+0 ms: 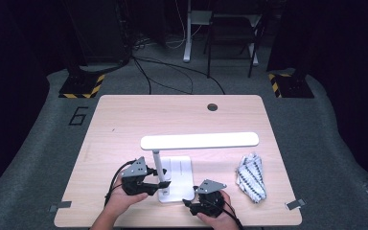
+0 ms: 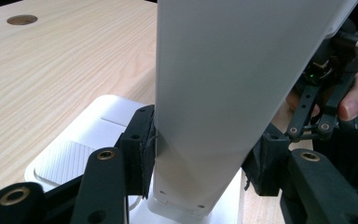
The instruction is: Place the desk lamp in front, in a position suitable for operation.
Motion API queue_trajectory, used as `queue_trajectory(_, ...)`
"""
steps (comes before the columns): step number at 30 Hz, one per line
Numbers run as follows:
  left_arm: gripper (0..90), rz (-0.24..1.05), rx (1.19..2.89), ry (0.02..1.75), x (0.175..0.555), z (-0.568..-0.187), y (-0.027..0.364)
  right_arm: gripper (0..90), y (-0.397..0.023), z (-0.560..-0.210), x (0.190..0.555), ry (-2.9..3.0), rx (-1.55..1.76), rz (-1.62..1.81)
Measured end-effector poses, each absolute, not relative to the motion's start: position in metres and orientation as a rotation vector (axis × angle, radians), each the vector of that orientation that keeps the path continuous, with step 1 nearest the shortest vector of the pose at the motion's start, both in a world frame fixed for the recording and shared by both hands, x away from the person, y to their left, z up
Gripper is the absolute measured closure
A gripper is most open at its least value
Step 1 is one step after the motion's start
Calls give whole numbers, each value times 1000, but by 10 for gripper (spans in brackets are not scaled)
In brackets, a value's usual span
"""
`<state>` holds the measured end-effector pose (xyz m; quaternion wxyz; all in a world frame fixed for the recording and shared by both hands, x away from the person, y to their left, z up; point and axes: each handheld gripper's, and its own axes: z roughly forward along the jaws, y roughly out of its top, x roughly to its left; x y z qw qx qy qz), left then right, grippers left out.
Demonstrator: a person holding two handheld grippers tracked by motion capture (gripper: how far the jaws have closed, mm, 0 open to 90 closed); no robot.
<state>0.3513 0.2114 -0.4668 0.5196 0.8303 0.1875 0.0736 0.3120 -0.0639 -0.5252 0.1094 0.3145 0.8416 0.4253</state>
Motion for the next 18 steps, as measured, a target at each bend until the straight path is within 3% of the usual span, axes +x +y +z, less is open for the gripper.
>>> queue_trajectory(6, 524, 256, 2015, 492, 340, -464, 205, 369, -71, -523, 313, 2444, 946, 1256)
queue_trajectory(18, 510, 230, 2002, 502, 333, -465, 208, 370, -73, -524, 317, 2468, 927, 1209)
